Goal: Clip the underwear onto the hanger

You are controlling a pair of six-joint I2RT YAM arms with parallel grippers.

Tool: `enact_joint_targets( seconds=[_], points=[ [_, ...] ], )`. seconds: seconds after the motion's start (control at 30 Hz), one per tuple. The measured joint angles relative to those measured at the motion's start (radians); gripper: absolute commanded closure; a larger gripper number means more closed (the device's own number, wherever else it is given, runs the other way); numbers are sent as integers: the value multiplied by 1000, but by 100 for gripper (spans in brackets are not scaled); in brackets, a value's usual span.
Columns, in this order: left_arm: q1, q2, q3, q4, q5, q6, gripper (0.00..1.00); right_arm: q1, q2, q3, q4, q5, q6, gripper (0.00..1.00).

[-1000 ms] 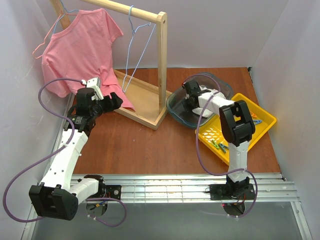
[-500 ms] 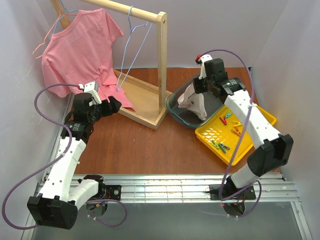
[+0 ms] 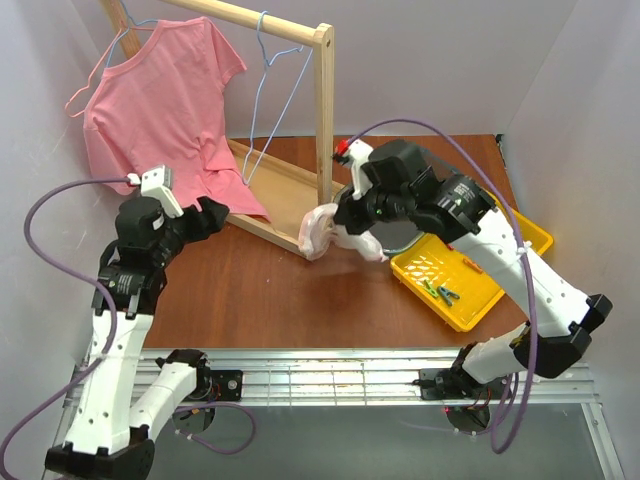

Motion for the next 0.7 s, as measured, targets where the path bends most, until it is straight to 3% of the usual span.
enact_joint_targets(
  seconds=[0.27,0.33,0.5,0.6,0.7],
  points=[
    [0,-142,56,-178,-34,-5,9,209,-112,-32,-11,-15,170,99],
    [0,-169,54,-208,-35,-17,10,218,-188,-151,48,-18,203,99],
    [0,-216,27,-245,-8,-57,14,219,-362,-631,227,-11,269,99],
    [0,-232,-14,-253,20,-78,18,202,-357,-877,327,6,283,99],
    [0,-249,-97,-248,58,-100,19,162,-332,-1003,365,40,286,99]
  ],
)
